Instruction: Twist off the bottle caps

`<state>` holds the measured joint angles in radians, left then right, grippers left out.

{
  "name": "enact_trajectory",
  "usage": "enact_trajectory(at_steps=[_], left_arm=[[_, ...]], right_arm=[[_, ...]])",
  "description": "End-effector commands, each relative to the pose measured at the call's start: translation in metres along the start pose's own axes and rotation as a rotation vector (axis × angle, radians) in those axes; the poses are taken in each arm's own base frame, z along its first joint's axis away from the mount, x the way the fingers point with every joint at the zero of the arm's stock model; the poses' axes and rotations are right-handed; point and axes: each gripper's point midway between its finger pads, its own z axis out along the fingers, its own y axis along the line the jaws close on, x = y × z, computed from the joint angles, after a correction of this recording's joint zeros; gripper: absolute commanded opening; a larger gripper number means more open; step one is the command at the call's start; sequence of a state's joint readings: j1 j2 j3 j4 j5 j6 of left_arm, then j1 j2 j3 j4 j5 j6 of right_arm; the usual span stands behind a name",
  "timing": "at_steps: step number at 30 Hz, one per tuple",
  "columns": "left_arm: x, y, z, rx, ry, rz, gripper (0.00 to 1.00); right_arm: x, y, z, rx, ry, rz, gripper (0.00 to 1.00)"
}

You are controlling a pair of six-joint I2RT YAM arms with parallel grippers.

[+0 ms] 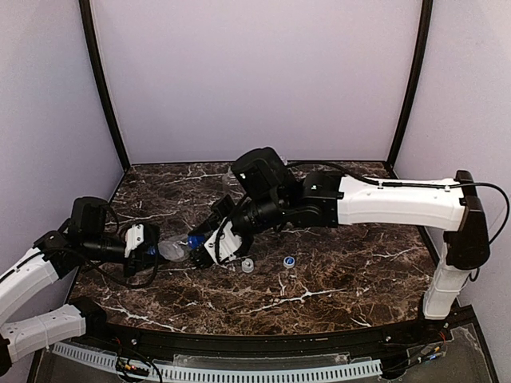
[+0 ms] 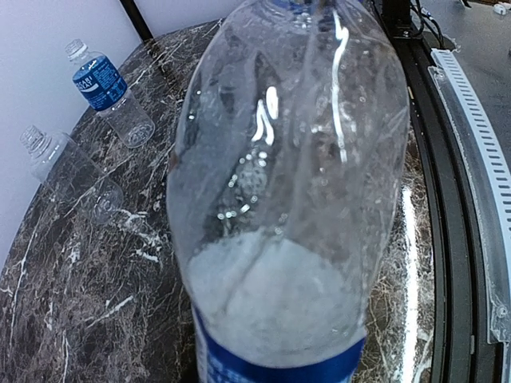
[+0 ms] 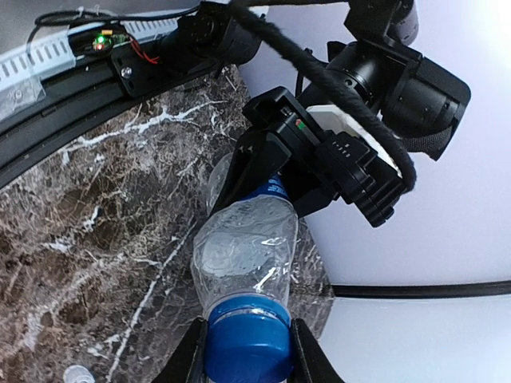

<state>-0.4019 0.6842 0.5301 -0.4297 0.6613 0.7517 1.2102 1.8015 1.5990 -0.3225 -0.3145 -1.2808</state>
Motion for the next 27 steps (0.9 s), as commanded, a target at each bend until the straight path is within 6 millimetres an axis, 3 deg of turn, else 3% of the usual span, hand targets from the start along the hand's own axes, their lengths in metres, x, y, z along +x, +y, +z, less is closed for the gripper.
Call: enact_trajectory(at_steps=[1, 3, 6, 10, 13, 14, 15, 22, 27], left_arm=[[-0.025, 0.001, -0.008, 0.014, -0.078, -0.026, 0.23], [-0.025, 0.001, -0.009, 0.011, -0.077, -0.024, 0.23], [-0.024, 0.001, -0.009, 0.01, -0.077, -0.018, 0.23], [-0.025, 0.002, -0.009, 0.005, -0.079, -0.012, 0.23], [-0.023, 0.003, -0.009, -0.005, -0.073, -0.011, 0.22], [-0.023, 0.004, -0.009, -0.008, -0.073, -0.009, 0.22], [-0.022, 0.005, -0.008, -0.015, -0.068, -0.007, 0.22], [-0.022, 0.021, -0.007, -0.098, -0.073, 0.009, 0.23], [-0.013, 0.063, -0.008, -0.33, -0.039, 0.056, 0.23]], right_arm=[[0.006, 0.006, 0.011, 0.03, 0.058, -0.296, 0.0], [0.005, 0.004, 0.011, 0.038, 0.06, -0.307, 0.0], [0.006, 0.002, 0.012, 0.057, 0.067, -0.308, 0.17], [0.005, -0.001, 0.01, 0.089, 0.065, -0.293, 0.52], [0.004, -0.008, 0.006, 0.138, 0.069, -0.259, 0.72], [0.003, -0.013, 0.003, 0.164, 0.074, -0.244, 0.92], [0.004, -0.016, 0.001, 0.185, 0.078, -0.226, 0.98], [-0.014, -0.055, -0.033, 0.35, -0.011, 0.135, 0.99], [-0.014, -0.092, -0.059, 0.356, -0.162, 0.644, 0.99]])
